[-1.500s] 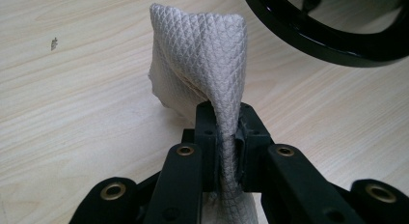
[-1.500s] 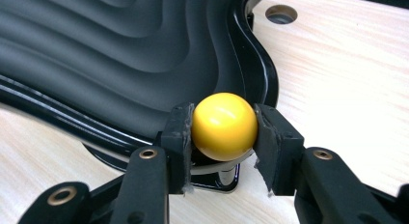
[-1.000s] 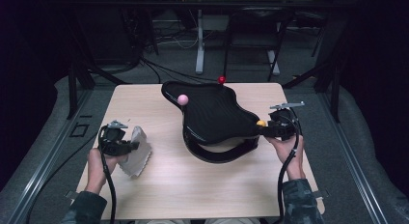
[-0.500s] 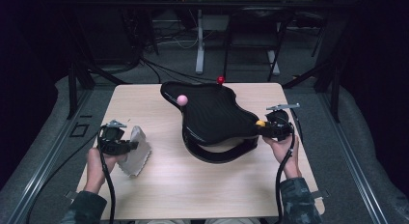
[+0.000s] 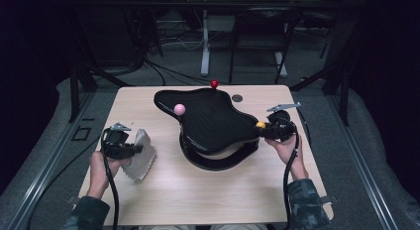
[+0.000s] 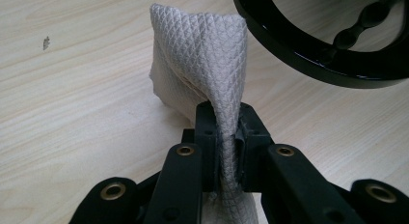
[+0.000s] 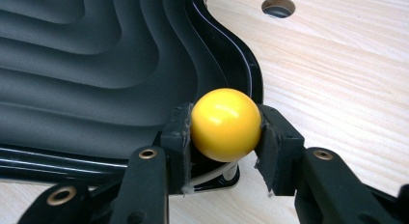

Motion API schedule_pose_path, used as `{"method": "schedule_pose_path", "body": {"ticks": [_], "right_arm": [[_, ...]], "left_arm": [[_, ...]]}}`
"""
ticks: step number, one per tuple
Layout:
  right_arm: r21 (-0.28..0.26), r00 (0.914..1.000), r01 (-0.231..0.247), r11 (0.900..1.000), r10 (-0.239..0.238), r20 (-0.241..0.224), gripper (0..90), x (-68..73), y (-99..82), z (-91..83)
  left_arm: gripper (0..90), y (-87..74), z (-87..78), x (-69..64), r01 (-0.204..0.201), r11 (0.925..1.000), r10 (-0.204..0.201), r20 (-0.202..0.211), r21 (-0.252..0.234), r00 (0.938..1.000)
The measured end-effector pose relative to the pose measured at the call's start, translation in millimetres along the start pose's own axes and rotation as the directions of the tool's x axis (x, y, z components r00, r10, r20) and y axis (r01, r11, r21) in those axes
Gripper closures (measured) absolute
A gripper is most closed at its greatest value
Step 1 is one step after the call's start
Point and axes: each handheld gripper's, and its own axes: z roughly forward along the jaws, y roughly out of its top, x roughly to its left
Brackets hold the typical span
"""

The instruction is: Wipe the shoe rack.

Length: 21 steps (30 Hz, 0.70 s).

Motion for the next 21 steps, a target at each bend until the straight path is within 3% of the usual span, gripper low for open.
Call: {"method": "schedule_pose_path", "body": {"ticks": [7,10,12,16,19,21], "right_arm": [[0.004,0.9993,0.038,0.9993,-0.038,-0.004,59.6,-4.3,8.0,7.5],[0.001,0.9998,0.016,0.9999,-0.016,0.012,59.4,-7.3,10.6,10.8],[0.009,0.9995,0.018,0.9998,-0.018,0.028,58.6,-7.2,13.6,12.4],[0.007,0.9959,-0.024,0.9997,0.023,0.088,48.2,-4.8,13.9,12.1],[-0.007,0.9909,-0.055,0.9985,0.055,0.123,49.0,1.0,11.2,5.3],[-0.004,0.9890,-0.050,0.9987,0.050,0.139,52.6,5.9,10.6,2.4]], "left_arm": [[81.8,0.5,1.4,-1.6,-0.001,1.0000,0.001,0.005,0.000,1.0000],[81.8,0.4,1.6,-1.6,-0.004,1.0000,0.004,0.003,0.002,1.0000],[81.8,0.1,2.6,-1.3,-0.005,1.0000,0.005,0.003,0.004,1.0000],[81.8,-0.1,1.6,-1.0,-0.003,1.0000,0.003,0.002,0.002,1.0000],[81.8,0.1,1.2,0.1,-0.003,1.0000,0.003,0.000,0.002,1.0000],[81.8,0.0,1.3,-0.2,-0.003,1.0000,0.003,0.000,0.003,1.0000]]}}
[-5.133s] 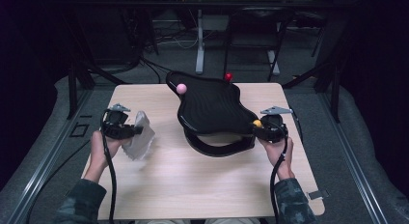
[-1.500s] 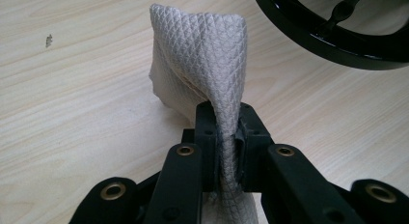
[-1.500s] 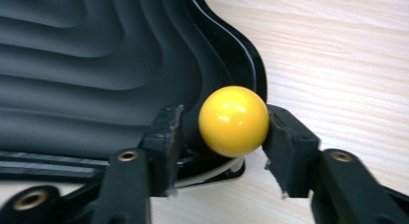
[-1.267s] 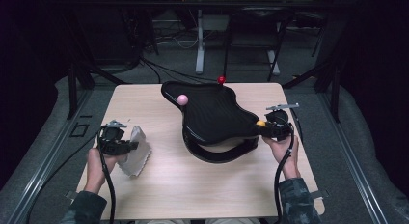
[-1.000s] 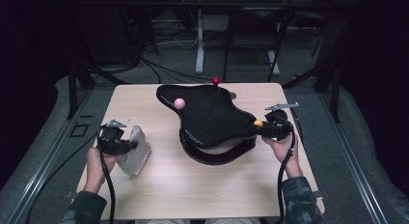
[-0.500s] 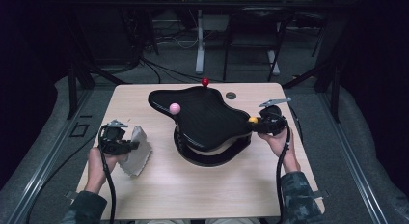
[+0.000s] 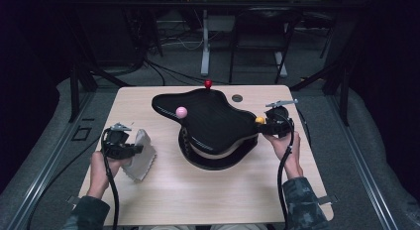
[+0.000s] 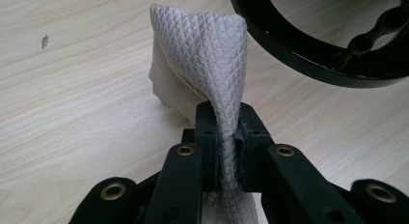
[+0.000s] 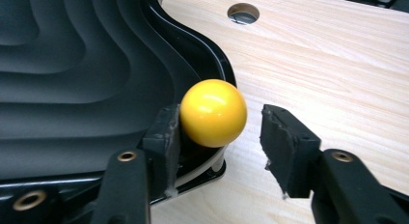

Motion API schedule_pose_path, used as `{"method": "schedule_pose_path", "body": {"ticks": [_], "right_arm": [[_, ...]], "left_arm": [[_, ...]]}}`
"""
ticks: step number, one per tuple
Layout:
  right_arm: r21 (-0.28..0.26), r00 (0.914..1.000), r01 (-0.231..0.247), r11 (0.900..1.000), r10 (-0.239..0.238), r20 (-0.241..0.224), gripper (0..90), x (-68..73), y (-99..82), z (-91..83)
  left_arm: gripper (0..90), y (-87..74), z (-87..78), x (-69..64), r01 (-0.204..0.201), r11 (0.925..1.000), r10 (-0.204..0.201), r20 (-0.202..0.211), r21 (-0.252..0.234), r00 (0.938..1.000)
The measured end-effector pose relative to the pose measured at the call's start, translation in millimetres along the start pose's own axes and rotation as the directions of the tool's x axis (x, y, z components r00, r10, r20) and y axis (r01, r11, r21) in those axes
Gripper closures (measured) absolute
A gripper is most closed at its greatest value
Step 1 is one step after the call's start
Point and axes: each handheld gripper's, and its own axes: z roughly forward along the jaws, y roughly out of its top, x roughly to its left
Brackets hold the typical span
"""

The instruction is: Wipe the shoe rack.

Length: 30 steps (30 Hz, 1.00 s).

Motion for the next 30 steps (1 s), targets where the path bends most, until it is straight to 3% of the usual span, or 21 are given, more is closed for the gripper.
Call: {"method": "schedule_pose_path", "body": {"ticks": [2,5,11,21,24,30], "right_arm": [[-0.006,0.9997,-0.005,1.0000,0.005,0.024,58.4,4.3,-0.6,-1.0],[0.001,0.9993,-0.003,1.0000,0.003,0.037,58.8,7.9,0.3,-1.1],[-0.002,1.0000,-0.008,1.0000,0.008,0.003,59.2,1.8,-0.4,-0.5],[0.001,0.9998,-0.016,0.9999,0.016,0.012,59.0,-8.0,3.4,2.2],[-0.006,0.9990,-0.020,0.9998,0.020,0.039,58.6,-5.7,2.4,-0.5],[-0.002,0.9990,-0.020,0.9998,0.020,0.040,59.2,-6.4,2.0,0.1]], "left_arm": [[81.8,0.1,0.3,-1.2,0.001,1.0000,-0.001,0.000,0.001,1.0000],[81.8,0.4,0.7,-1.9,-0.003,1.0000,0.003,0.004,0.003,1.0000],[81.8,0.1,0.7,-1.3,-0.003,1.0000,0.003,0.002,0.001,1.0000],[81.8,0.4,-0.3,-1.0,-0.002,1.0000,0.002,0.002,-0.001,1.0000],[81.8,0.8,-1.2,-0.4,-0.002,1.0000,0.002,0.001,-0.003,1.0000],[81.8,0.8,-1.0,-1.2,-0.006,1.0000,0.006,0.001,-0.004,1.0000]]}}
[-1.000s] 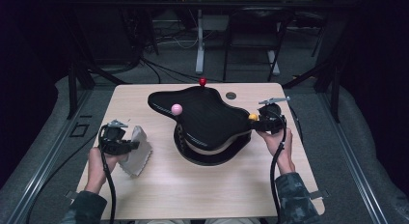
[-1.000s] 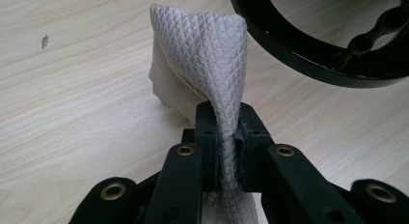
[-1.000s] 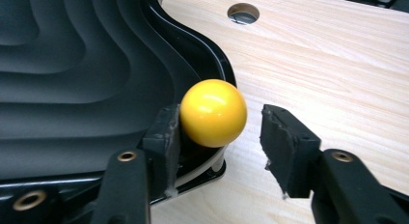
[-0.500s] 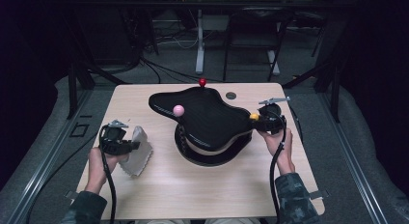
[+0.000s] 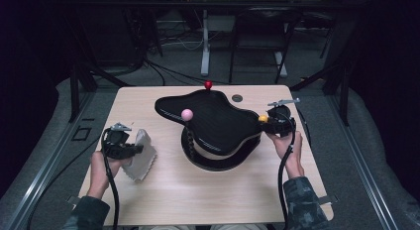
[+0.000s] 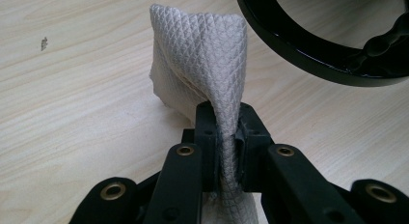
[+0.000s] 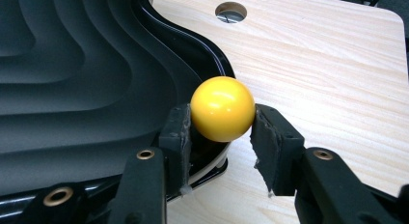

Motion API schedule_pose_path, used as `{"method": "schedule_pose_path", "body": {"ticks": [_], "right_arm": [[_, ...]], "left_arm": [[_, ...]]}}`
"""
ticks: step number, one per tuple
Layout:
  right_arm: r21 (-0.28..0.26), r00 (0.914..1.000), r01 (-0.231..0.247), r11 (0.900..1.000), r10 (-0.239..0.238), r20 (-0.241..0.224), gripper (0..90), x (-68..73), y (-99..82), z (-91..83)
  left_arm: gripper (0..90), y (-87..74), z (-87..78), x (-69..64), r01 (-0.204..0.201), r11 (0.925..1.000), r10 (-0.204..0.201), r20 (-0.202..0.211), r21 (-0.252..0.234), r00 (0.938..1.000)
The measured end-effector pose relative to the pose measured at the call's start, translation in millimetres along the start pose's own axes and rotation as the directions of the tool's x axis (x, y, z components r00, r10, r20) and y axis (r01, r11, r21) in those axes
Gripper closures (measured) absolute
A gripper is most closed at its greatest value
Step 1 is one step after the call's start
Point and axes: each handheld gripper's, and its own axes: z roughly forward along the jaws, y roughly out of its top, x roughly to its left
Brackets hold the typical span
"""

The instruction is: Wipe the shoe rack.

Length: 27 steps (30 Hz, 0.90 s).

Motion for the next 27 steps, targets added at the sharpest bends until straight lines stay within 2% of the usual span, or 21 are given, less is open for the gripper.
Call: {"method": "schedule_pose_path", "body": {"ticks": [1,2,4,5,7,9,11,13,14,15,17,21,24,27], "right_arm": [[-0.008,1.0000,-0.003,1.0000,0.003,0.007,59.1,-0.8,0.5,1.7],[0.001,0.9999,-0.003,1.0000,0.003,-0.013,58.3,-3.2,1.9,2.3],[0.006,1.0000,-0.007,1.0000,0.007,-0.007,53.4,-5.0,3.7,4.1],[-0.001,0.9999,-0.006,1.0000,0.006,0.011,52.3,-5.0,3.9,4.0],[0.010,0.9999,-0.013,0.9999,0.013,0.000,52.4,-4.9,3.9,-0.8],[-0.002,0.9996,-0.020,0.9998,0.020,0.018,54.8,-3.8,3.7,-3.8],[0.004,0.9999,-0.016,0.9999,0.016,0.002,60.1,-2.6,3.7,-5.6],[0.019,0.9999,-0.006,0.9998,0.006,0.010,59.1,0.2,5.7,-3.3],[0.015,0.9993,-0.004,0.9999,0.003,0.037,59.0,1.5,7.0,-0.8],[0.026,0.9997,-0.005,0.9996,0.005,0.022,58.9,1.1,8.2,-0.2],[0.031,0.9996,0.004,0.9995,-0.005,0.029,58.8,1.5,10.4,2.2],[0.021,0.9995,-0.008,0.9997,0.008,0.030,57.7,1.1,6.4,-3.1],[0.003,0.9989,-0.020,0.9998,0.020,0.042,61.3,1.3,4.1,-6.6],[0.022,0.9995,-0.008,0.9997,0.007,0.032,63.1,1.9,5.5,-7.4]], "left_arm": [[81.9,0.2,-0.2,-0.1,-0.001,1.0000,0.001,0.001,0.001,1.0000],[81.8,0.3,0.1,-0.1,-0.002,1.0000,0.002,0.000,0.000,1.0000],[81.8,1.1,0.7,0.4,0.003,1.0000,-0.003,-0.001,0.002,1.0000],[81.8,1.3,0.0,1.1,0.006,1.0000,-0.006,0.000,-0.005,1.0000],[81.8,1.3,-1.9,1.4,0.005,1.0000,-0.005,0.000,-0.007,1.0000],[81.9,1.1,-3.3,2.0,0.010,0.9998,-0.010,-0.003,-0.018,0.9999],[81.8,0.8,-4.9,1.7,0.011,0.9997,-0.011,0.002,-0.020,0.9999],[81.8,1.1,-4.7,1.6,0.015,0.9997,-0.014,0.005,-0.021,0.9999],[81.8,1.1,-4.6,1.1,0.016,0.9996,-0.016,0.007,-0.023,0.9998],[81.8,1.2,-4.5,0.8,0.013,0.9996,-0.013,0.012,-0.024,0.9999],[81.8,1.5,-3.0,0.6,0.011,0.9998,-0.011,0.010,-0.018,0.9999],[81.8,1.8,-2.9,1.2,0.005,0.9998,-0.005,0.011,-0.018,0.9999],[81.8,1.5,-6.5,3.0,0.019,0.9992,-0.019,0.006,-0.034,0.9998],[81.8,1.1,-8.1,3.6,0.022,0.9990,-0.022,0.003,-0.038,0.9998]]}}
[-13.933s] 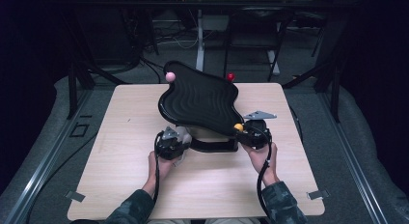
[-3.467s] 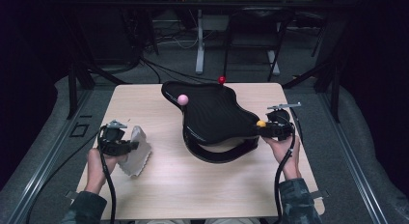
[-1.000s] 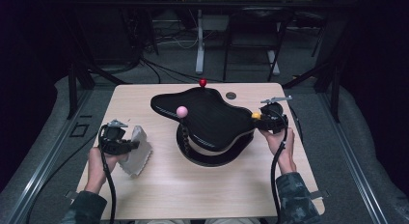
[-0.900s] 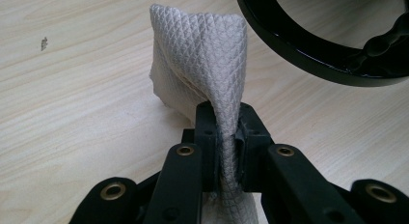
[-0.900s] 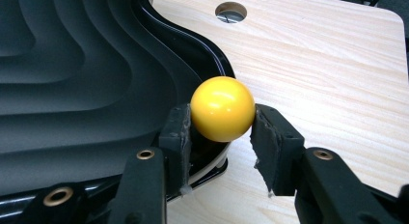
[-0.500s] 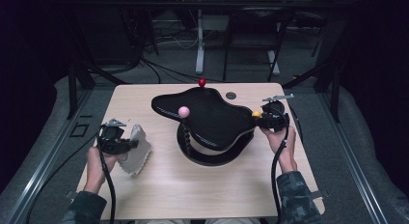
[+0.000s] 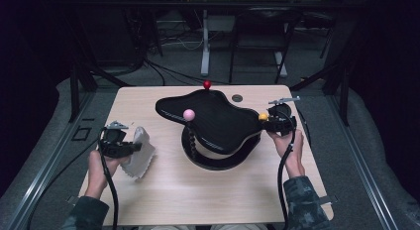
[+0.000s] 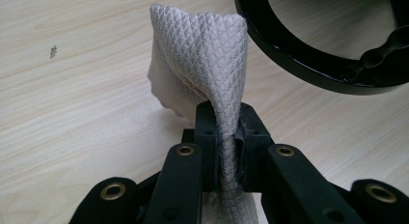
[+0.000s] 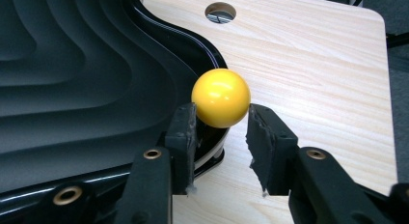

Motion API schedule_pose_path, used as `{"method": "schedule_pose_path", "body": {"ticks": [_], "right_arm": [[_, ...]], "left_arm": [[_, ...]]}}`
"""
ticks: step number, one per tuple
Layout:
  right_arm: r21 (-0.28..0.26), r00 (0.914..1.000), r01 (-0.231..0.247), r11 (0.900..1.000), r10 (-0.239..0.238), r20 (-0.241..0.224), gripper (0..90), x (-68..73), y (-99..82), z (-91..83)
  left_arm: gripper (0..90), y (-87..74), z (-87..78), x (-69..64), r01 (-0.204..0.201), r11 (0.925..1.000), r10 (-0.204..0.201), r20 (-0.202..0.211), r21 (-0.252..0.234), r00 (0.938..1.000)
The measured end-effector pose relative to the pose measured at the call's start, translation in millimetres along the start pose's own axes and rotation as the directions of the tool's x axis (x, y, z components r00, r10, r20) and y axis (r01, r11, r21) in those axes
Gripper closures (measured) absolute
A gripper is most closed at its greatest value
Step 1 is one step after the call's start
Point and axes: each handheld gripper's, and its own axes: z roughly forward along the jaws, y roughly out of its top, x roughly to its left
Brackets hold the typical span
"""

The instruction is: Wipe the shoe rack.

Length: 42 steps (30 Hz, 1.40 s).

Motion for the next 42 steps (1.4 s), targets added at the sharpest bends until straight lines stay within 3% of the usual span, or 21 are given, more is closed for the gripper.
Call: {"method": "schedule_pose_path", "body": {"ticks": [3,7,9,11,16,20,24,28,35,42], "right_arm": [[-0.009,1.0000,-0.007,0.9999,0.007,-0.003,64.3,-0.8,-0.2,1.1],[-0.003,0.9997,-0.005,1.0000,0.005,0.025,73.1,1.5,1.6,4.4],[-0.010,0.9995,-0.017,0.9998,0.017,0.027,69.0,-1.0,2.6,6.4],[-0.009,0.9993,-0.037,0.9993,0.037,0.008,69.4,-4.5,4.0,8.2],[0.006,0.9990,-0.041,0.9991,0.041,0.018,70.3,-8.8,3.4,17.0],[-0.023,0.9987,-0.048,0.9986,0.048,0.018,69.1,-8.6,3.2,15.4],[-0.053,0.9989,-0.046,0.9976,0.046,0.004,70.0,-5.4,6.9,9.6],[-0.014,0.9995,-0.031,0.9994,0.031,-0.004,72.2,-2.3,12.8,13.5],[-0.028,0.9994,-0.032,0.9991,0.032,0.009,75.8,-3.8,17.9,20.4],[-0.027,0.9999,-0.016,0.9995,0.016,-0.006,73.1,-7.6,22.7,24.9]], "left_arm": [[81.8,-0.4,2.0,-1.3,-0.008,0.9999,0.008,0.007,0.009,0.9999],[81.8,0.5,3.2,-2.7,-0.012,0.9998,0.012,0.012,0.014,0.9999],[81.8,0.4,3.6,-3.3,-0.017,0.9998,0.017,0.011,0.012,0.9998],[81.8,0.1,3.9,-3.3,-0.013,0.9998,0.013,0.011,0.012,0.9999],[81.8,0.0,5.4,-3.5,-0.018,0.9996,0.018,0.009,0.020,0.9998],[81.8,0.5,4.6,-3.5,-0.017,0.9998,0.017,0.007,0.014,0.9998],[81.8,0.4,4.0,-3.0,-0.017,0.9998,0.016,0.006,0.010,0.9998],[81.8,0.9,4.8,-3.5,-0.018,0.9997,0.018,0.010,0.015,0.9998],[81.8,1.1,7.6,-5.7,-0.029,0.9994,0.029,0.014,0.021,0.9995],[81.8,1.1,6.3,-7.1,-0.038,0.9991,0.038,0.005,0.019,0.9993]]}}
